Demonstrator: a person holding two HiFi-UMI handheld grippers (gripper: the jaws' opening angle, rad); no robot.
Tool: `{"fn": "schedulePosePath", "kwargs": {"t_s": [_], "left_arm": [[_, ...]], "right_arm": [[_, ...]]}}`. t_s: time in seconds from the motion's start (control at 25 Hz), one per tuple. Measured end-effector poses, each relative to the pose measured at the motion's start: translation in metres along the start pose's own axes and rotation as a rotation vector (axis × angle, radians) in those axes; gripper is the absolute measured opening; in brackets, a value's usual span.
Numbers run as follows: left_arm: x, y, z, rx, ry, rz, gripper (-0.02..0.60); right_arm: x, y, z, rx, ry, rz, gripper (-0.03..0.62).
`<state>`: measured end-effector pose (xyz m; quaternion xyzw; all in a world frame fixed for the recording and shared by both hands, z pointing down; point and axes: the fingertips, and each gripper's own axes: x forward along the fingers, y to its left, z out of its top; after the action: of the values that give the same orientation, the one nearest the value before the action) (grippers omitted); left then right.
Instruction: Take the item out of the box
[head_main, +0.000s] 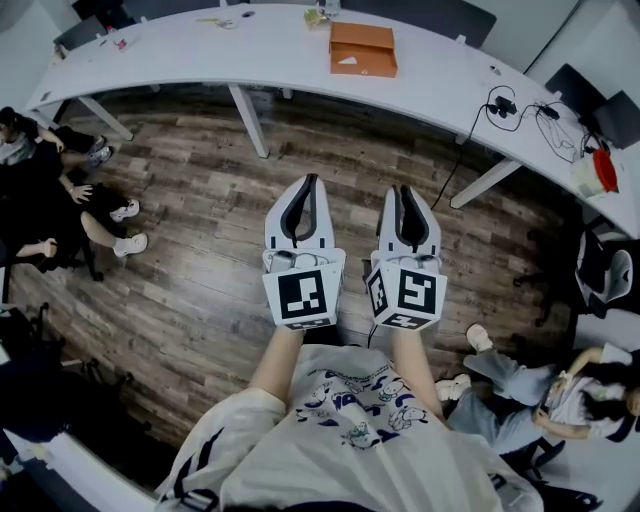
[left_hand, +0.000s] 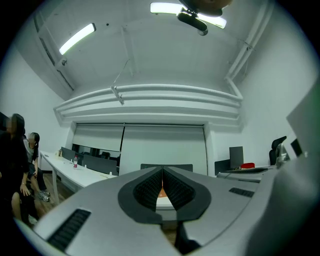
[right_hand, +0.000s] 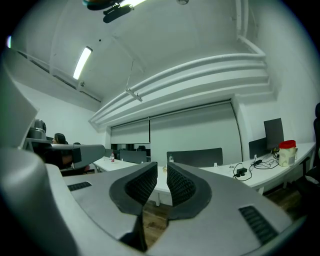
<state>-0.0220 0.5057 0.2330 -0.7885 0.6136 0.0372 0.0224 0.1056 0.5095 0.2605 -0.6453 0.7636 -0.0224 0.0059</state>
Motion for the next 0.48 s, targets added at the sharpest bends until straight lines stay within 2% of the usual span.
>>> {"fn": "schedulePosePath", "kwargs": {"t_s": [0.48], "left_arm": [[0.079,0.047,-0.011,-0.025,-0.007,-0.031,0.018]], "right_arm": [[0.09,0.009,-0.008,0.003,0.017,-0.038,0.058]]}}
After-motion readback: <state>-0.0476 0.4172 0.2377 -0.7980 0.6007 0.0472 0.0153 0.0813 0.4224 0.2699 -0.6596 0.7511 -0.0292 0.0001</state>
